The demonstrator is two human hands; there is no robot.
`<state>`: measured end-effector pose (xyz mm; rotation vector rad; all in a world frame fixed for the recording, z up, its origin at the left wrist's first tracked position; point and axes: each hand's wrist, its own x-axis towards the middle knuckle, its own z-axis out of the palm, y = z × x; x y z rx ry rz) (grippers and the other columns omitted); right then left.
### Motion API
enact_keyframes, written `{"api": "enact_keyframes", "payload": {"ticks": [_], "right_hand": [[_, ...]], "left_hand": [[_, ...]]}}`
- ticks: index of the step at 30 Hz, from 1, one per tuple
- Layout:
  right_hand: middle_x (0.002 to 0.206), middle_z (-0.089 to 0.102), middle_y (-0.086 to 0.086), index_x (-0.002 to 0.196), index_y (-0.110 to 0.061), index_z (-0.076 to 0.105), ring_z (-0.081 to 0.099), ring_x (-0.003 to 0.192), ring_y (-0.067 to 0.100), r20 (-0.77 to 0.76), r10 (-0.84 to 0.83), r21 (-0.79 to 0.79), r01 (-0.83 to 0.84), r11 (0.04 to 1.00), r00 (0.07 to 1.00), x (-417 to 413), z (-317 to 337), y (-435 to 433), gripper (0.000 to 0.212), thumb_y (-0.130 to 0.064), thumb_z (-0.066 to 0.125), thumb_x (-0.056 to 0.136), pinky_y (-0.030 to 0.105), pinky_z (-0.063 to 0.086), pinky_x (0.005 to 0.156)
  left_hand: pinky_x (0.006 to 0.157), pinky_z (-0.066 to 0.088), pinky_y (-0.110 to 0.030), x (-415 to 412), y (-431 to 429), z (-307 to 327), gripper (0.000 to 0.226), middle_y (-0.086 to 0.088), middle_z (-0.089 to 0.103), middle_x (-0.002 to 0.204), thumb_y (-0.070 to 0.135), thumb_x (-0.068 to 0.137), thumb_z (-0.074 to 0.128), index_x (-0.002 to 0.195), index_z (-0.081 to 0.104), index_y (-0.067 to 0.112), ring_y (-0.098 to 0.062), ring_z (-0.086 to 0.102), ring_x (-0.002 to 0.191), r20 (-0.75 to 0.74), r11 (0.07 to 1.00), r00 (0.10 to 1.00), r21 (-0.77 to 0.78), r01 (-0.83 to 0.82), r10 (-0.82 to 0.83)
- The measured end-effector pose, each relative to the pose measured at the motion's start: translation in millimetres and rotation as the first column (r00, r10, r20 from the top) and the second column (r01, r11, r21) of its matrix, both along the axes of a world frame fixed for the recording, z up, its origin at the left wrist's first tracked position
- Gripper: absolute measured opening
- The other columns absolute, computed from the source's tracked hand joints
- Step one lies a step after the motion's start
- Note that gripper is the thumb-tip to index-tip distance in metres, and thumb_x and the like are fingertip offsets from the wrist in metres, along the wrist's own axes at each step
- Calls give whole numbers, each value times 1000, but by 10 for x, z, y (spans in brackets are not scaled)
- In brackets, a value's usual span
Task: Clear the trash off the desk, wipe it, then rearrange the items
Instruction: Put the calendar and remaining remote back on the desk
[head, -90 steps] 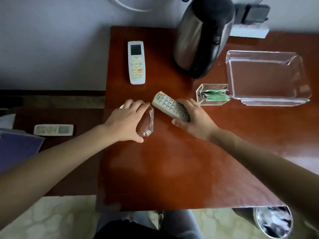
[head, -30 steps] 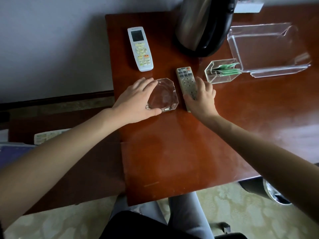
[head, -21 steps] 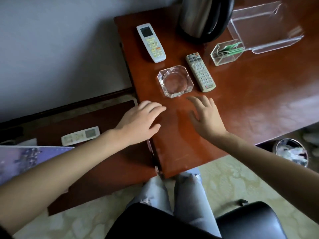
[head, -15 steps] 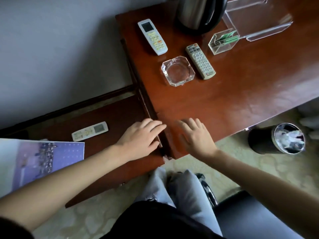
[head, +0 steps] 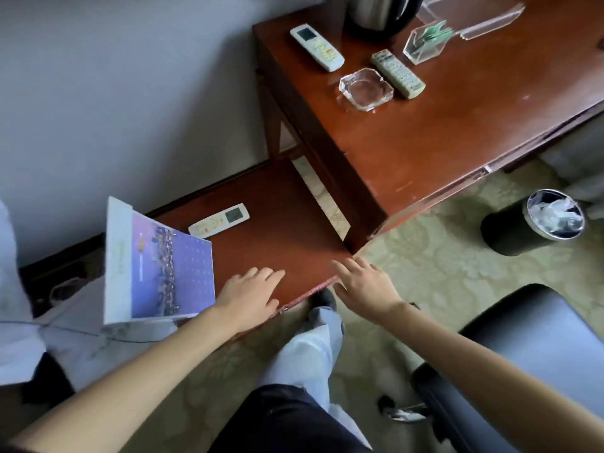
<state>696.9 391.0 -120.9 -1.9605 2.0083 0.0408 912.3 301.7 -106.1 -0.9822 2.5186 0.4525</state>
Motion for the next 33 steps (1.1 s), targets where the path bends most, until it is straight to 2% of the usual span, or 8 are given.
{"api": "enact_keyframes", "payload": {"ticks": [4,9,14,19,21,25,28,33], "right_hand": [[115,57,4,135,-21,41,50,111,27,43,-65,26,64,998,997,600,41,170,43,-30,45,92,38,45,84],[116,57,0,134,-24,43,48,111,24,136,-112,-19,116,993,984,1289,227,115,44,-32,48,92,36,47,79],[118,56,-1,136,-24,41,48,109,22,162,-224,-27,232,972,961,1722,248,-241,44,-32,45,93,35,47,75],[119,56,-1,135,-23,41,47,112,21,188,-397,5,403,915,898,1999,99,-732,42,-32,44,94,36,49,79],[115,56,-2,134,-24,42,47,112,20,194,-442,2,450,893,876,2082,8,-929,41,-33,44,94,35,49,79],[107,55,-5,133,-25,44,47,107,18,210,-484,-19,498,867,849,2203,-181,-1221,40,-32,46,94,32,45,77],[105,54,-5,133,-25,44,47,106,17,215,-512,-24,528,849,832,2247,-301,-1340,39,-31,46,94,32,44,78],[108,55,-5,133,-25,44,47,109,17,227,-547,-5,563,827,806,2217,-447,-1422,39,-32,45,95,34,47,81]], "left_hand": [[94,41,-38,526,135,212,56,4,35,144,36,94,40,146,22,23,-20,38,126,-86,1000,996,-15,-8,7],[95,39,-36,979,-165,687,51,5,41,140,39,91,39,139,37,23,-18,40,124,-284,992,959,-124,-25,-11],[90,45,-44,1484,-1090,880,61,-3,59,121,50,77,33,119,60,15,-30,50,110,-503,956,864,-260,-134,-15],[102,27,-25,1976,-1980,635,64,0,51,129,55,78,33,124,55,15,-21,42,123,-611,995,785,69,-74,101],[104,32,-32,2131,-2239,441,58,10,49,125,57,78,35,124,51,25,-16,43,121,-623,966,766,258,8,160],[100,38,-34,2223,-2538,115,68,14,49,127,84,64,47,121,40,48,-10,45,122,-514,791,820,597,130,253],[98,41,-27,2129,-2571,-148,62,21,52,127,78,57,63,114,50,57,-6,49,121,-443,644,866,737,203,234],[80,49,-20,1967,-2630,-360,48,9,69,95,62,52,79,89,70,33,-9,63,96,-433,494,837,837,235,335]]}}
